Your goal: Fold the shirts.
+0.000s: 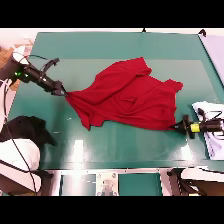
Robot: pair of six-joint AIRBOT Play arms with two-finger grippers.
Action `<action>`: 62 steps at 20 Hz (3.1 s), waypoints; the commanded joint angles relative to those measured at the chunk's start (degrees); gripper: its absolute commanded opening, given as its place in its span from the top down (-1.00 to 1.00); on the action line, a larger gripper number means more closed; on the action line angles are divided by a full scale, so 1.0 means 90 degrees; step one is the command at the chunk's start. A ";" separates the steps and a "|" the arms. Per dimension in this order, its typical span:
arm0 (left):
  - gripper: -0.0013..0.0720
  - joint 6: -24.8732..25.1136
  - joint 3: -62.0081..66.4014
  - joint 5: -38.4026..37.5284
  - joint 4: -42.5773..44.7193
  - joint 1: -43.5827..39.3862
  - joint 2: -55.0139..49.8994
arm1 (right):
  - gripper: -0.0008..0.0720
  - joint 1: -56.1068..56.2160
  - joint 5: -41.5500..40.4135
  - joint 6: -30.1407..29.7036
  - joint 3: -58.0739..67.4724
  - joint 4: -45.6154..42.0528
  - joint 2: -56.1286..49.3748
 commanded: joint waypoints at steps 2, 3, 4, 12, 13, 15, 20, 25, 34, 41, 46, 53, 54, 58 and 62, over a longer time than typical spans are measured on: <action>0.90 -0.0338 0.1217 -0.0024 -0.0894 0.0005 0.0828 | 0.94 0.0041 0.1474 -0.0571 0.1625 0.3019 0.0865; 0.90 -0.0454 0.1671 0.0119 -0.0971 0.0005 0.1192 | 0.94 0.0039 0.1440 -0.0444 0.2278 0.3497 0.1256; 0.90 -0.0583 0.2154 0.0328 -0.0998 0.0005 0.1588 | 0.94 0.0036 0.1324 -0.0350 0.2946 0.3927 0.1583; 0.90 -0.1341 0.3337 0.3908 -0.0692 0.0005 0.5367 | 0.93 -0.1243 -0.1163 0.0444 0.7514 0.4787 0.3582; 0.90 -0.1452 0.3337 0.3968 -0.0454 0.0005 0.5644 | 0.93 -0.1559 -0.1226 0.0486 0.7701 0.4784 0.3738; 0.90 -0.1615 0.3337 0.3917 -0.0073 0.0005 0.5989 | 0.93 -0.1909 -0.1246 0.0481 0.7808 0.4707 0.3990; 0.89 -0.2113 0.3104 0.3184 0.0945 0.0005 0.5982 | 0.93 -0.1826 -0.0612 0.0478 0.7648 0.4019 0.3954; 0.89 -0.2096 0.1282 0.3128 0.0916 0.0005 0.5367 | 0.93 -0.0454 -0.0510 0.0049 0.5481 0.2973 0.3905; 0.89 -0.1256 -0.0202 0.4051 -0.0522 0.0005 0.1173 | 0.93 0.2183 -0.3031 -0.0270 0.2521 0.1719 0.0182; 0.89 -0.0940 -0.0194 0.5433 -0.1258 0.0005 -0.0391 | 0.94 0.2183 -0.1622 0.0491 0.5753 0.1923 -0.3274; 0.89 -0.0857 -0.0087 0.4860 -0.0933 0.0102 -0.0393 | 0.94 0.2164 -0.0716 0.0816 0.6895 0.1282 -0.3485; 0.89 -0.0988 0.0648 0.2200 0.0391 0.0260 -0.0401 | 0.94 0.2300 0.0843 0.1552 0.6256 -0.1622 -0.2657; 0.89 -0.0996 0.0636 0.2021 0.0498 0.0231 -0.0415 | 0.94 0.2336 0.0831 0.1559 0.5982 -0.1821 -0.2475; 0.89 -0.1124 0.0629 0.1846 0.0855 0.0231 -0.0449 | 0.94 0.2390 0.0668 0.1596 0.4942 -0.1914 -0.2045; 0.89 -0.1222 0.0629 0.1712 0.0916 0.0231 -0.0573 | 0.94 0.2545 0.0510 0.1598 0.4357 -0.1909 -0.2030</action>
